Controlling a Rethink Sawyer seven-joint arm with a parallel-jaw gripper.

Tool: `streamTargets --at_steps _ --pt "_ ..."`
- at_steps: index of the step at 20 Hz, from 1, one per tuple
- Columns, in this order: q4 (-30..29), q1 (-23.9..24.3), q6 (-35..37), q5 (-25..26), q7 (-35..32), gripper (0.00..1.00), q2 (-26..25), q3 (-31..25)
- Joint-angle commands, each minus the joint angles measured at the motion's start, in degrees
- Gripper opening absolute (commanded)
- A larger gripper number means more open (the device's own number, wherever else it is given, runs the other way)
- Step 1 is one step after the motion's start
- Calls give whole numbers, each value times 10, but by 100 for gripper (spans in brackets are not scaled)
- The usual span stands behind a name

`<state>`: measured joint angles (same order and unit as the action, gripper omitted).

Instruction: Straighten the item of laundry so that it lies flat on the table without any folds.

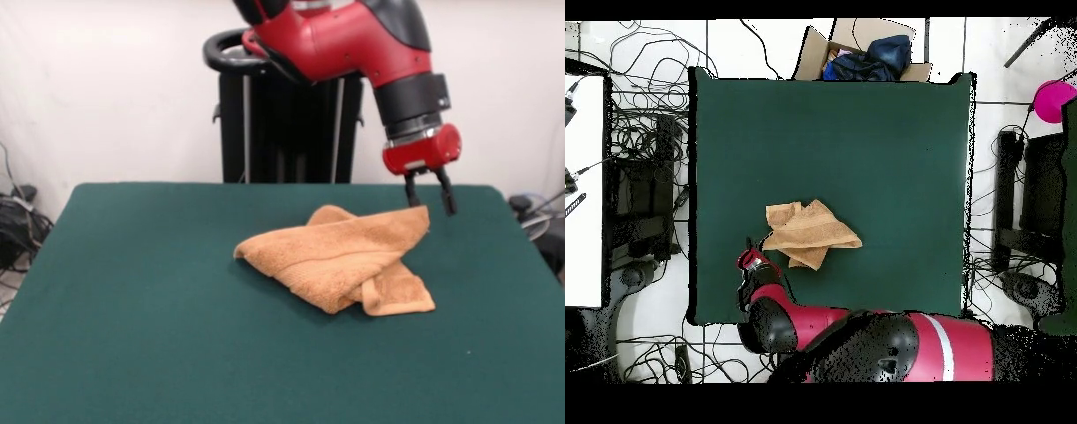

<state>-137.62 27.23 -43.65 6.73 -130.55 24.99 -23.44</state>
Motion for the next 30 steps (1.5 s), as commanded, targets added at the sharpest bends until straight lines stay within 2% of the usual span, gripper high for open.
streamTargets --at_steps 1,13,21,30 --pt "41 -38 -6 -56 -99 100 7 48" --pt "76 -95 7 -50 -67 100 -5 124" --pt "85 -96 -21 -39 -107 100 -13 119" --pt "81 -70 -62 -26 -151 100 -18 91"
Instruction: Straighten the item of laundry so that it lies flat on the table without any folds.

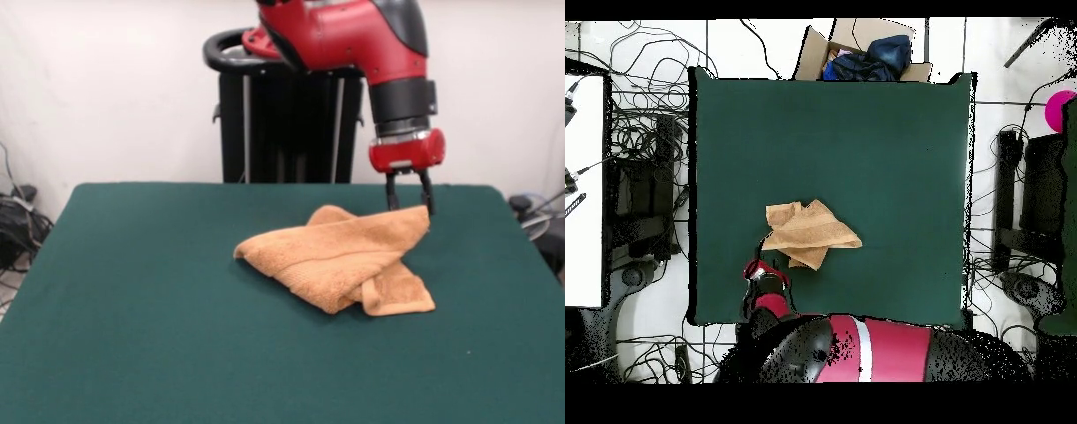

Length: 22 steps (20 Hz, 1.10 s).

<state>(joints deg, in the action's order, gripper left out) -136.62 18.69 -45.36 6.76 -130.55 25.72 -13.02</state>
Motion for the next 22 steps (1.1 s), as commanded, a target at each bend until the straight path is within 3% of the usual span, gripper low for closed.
streamTargets --at_steps 1,12,22 --pt "71 18 -46 -26 -153 100 -27 -17" --pt "64 61 -82 4 -194 100 -42 -71" --pt "55 78 -87 1 -202 100 -51 -113"
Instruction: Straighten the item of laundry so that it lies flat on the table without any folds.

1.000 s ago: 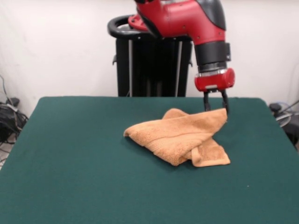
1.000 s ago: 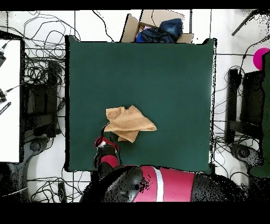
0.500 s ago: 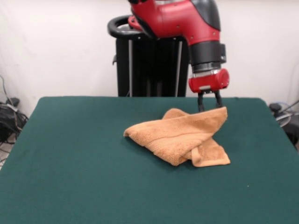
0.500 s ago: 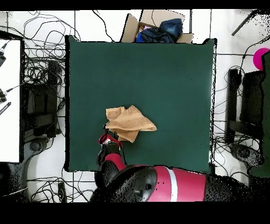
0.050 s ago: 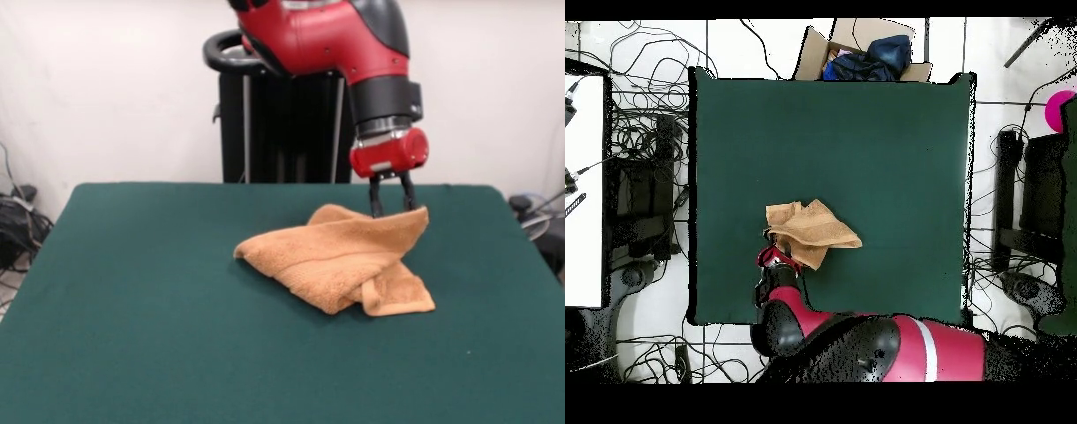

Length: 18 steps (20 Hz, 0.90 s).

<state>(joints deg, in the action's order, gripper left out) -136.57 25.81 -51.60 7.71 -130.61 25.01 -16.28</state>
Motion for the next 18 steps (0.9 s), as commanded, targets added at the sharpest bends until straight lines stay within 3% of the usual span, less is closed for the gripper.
streamTargets --at_steps 1,18 --pt "54 8 -25 -9 -203 100 -44 -86" --pt "27 34 -38 -23 -218 100 -29 -127"
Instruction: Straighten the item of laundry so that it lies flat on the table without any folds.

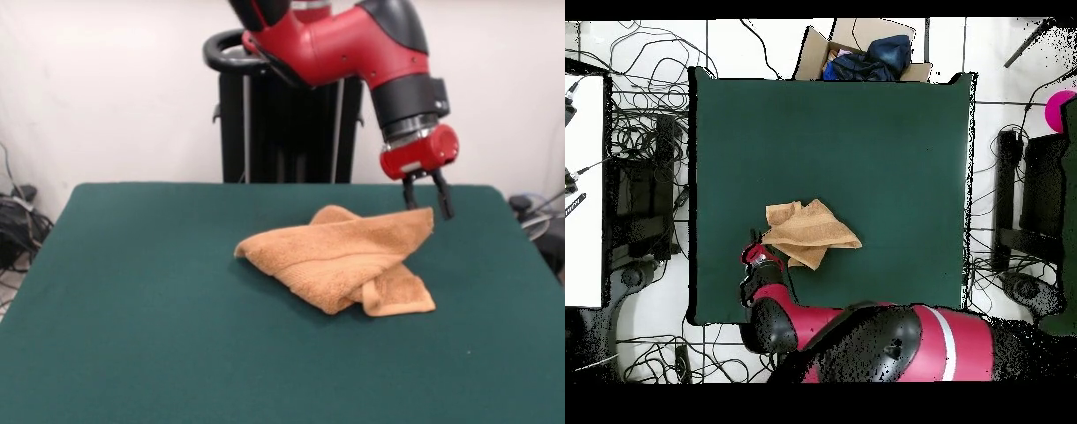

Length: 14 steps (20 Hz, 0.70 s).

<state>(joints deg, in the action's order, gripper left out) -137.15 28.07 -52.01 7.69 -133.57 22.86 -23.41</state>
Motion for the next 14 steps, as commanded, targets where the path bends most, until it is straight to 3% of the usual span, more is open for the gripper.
streamTargets --at_steps 1,14 --pt "34 14 -33 -22 -189 100 -9 -57" --pt "45 -5 -28 -41 -169 100 -5 -34"
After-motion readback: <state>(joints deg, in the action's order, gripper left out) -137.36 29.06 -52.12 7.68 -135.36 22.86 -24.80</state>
